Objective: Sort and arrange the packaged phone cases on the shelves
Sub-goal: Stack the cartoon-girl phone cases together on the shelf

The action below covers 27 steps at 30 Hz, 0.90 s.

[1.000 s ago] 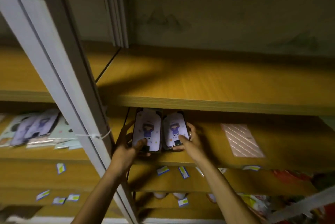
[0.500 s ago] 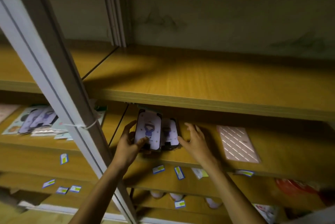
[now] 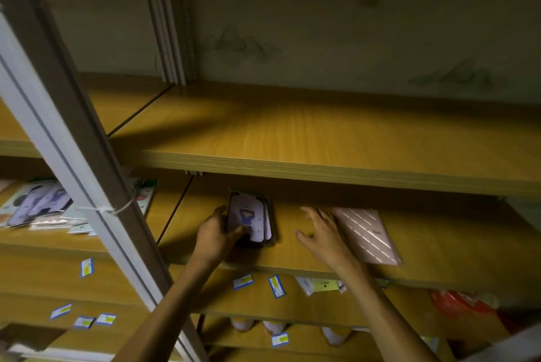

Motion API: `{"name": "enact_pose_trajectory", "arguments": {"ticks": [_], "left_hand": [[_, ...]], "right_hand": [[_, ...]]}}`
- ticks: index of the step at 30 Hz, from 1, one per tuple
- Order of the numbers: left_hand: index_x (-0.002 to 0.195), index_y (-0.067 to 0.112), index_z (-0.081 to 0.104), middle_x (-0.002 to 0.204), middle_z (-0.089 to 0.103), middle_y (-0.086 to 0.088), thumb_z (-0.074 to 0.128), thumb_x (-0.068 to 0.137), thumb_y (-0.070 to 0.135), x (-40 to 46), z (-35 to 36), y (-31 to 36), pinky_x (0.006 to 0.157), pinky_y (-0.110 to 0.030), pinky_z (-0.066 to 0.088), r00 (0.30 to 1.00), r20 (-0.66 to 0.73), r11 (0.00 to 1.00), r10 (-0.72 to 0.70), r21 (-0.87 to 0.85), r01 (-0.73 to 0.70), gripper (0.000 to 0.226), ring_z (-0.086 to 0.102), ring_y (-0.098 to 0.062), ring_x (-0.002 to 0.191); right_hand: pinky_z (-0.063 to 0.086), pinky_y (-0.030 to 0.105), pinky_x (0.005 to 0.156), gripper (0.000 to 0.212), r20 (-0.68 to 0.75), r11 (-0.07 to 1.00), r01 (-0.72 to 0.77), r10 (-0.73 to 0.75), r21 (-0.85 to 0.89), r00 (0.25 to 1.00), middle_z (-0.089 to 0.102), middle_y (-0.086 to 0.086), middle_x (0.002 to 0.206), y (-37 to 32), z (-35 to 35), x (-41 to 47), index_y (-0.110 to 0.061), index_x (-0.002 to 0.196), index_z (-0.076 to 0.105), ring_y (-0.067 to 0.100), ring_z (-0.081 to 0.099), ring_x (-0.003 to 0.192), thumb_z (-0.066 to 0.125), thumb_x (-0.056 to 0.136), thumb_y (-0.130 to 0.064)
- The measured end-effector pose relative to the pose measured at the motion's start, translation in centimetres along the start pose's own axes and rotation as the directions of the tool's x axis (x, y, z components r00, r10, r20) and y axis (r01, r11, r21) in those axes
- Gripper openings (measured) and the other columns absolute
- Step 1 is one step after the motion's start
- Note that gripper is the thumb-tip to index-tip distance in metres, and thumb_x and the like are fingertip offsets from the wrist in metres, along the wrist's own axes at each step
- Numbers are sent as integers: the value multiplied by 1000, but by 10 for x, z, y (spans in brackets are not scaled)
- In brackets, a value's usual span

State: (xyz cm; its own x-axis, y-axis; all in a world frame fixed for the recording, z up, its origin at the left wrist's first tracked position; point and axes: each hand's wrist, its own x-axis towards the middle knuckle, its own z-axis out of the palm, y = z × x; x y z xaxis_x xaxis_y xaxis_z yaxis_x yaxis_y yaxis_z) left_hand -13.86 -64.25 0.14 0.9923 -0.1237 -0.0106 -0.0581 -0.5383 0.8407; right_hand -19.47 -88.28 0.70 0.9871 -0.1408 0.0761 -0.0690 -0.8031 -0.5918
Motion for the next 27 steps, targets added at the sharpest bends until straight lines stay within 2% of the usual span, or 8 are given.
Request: {"name": "enact_pose_trajectory", "arguments": {"ticks": [4, 7, 11, 14, 18, 21, 24, 27], "left_hand": [[137, 14, 43, 130, 53, -10, 71, 79, 46, -4, -5, 1, 93, -40, 49, 995, -24, 956, 92, 283, -82, 72, 50, -27, 118], [144, 17, 35, 139, 45, -9, 69, 82, 45, -12, -12, -2, 96, -39, 46, 990, -9, 946, 138, 298, -129, 76, 44, -26, 125], [145, 18, 35, 140, 47, -8, 70, 83, 36, -32, -32, -14, 94, -43, 48, 982, -14, 929, 186, 329, -171, 74, 50, -27, 120], [143, 16, 40, 136, 51, -7, 72, 81, 33, -56, -50, -26, 98, -38, 45, 974, -39, 916, 225, 350, -197, 72, 50, -26, 122], [136, 14, 48, 133, 55, -6, 73, 78, 32, -95, -78, -48, 101, -32, 44, 963, -94, 923, 252, 324, -210, 65, 52, -22, 123], [134, 19, 50, 130, 55, -1, 73, 79, 30, -128, -102, -70, 99, -28, 43, 965, -142, 938, 220, 303, -169, 61, 52, -18, 120], [135, 19, 50, 129, 56, -1, 74, 80, 30, -157, -130, -92, 97, -33, 46, 962, -224, 947, 156, 310, -82, 61, 53, -17, 118], [134, 20, 51, 128, 57, 1, 74, 79, 29, -183, -168, -115, 94, -29, 46, 950, -299, 953, 88, 303, 7, 61, 54, -16, 116]], "right_hand": [[35, 34, 108, 58, -3, 1000, 13, -13, -10, 1000, 43, -3, 142, 1, -2, -2, -28, 142, 36, 15, 34, 134, 60, 90, -37], [36, 35, 108, 58, 16, 1000, 20, -20, 4, 1000, 43, -3, 142, -2, -1, -3, -30, 141, 36, 15, 35, 134, 60, 89, -36], [37, 42, 106, 56, 30, 996, 84, -84, -11, 996, 48, -1, 138, -18, 9, -2, -29, 139, 40, 18, 38, 131, 61, 88, -34], [40, 37, 99, 53, 22, 981, 196, -196, -7, 980, 55, 6, 128, -38, 23, -2, -19, 133, 49, 24, 47, 123, 66, 84, -28], [40, 31, 95, 51, 92, 959, 273, -280, 83, 956, 52, 2, 130, -74, 49, -12, -24, 132, 47, 20, 45, 122, 64, 85, -30], [36, 31, 101, 54, 190, 940, 301, -329, 162, 925, 46, 0, 137, -105, 71, -24, -29, 137, 42, 17, 40, 127, 62, 87, -32], [38, 30, 100, 53, 226, 910, 380, -410, 165, 883, 52, -3, 129, -141, 94, -38, -30, 136, 43, 15, 45, 122, 62, 87, -32], [40, 29, 99, 50, 242, 879, 447, -476, 165, 846, 54, -8, 120, -179, 117, -55, -34, 133, 45, 10, 45, 116, 62, 85, -33]]}}
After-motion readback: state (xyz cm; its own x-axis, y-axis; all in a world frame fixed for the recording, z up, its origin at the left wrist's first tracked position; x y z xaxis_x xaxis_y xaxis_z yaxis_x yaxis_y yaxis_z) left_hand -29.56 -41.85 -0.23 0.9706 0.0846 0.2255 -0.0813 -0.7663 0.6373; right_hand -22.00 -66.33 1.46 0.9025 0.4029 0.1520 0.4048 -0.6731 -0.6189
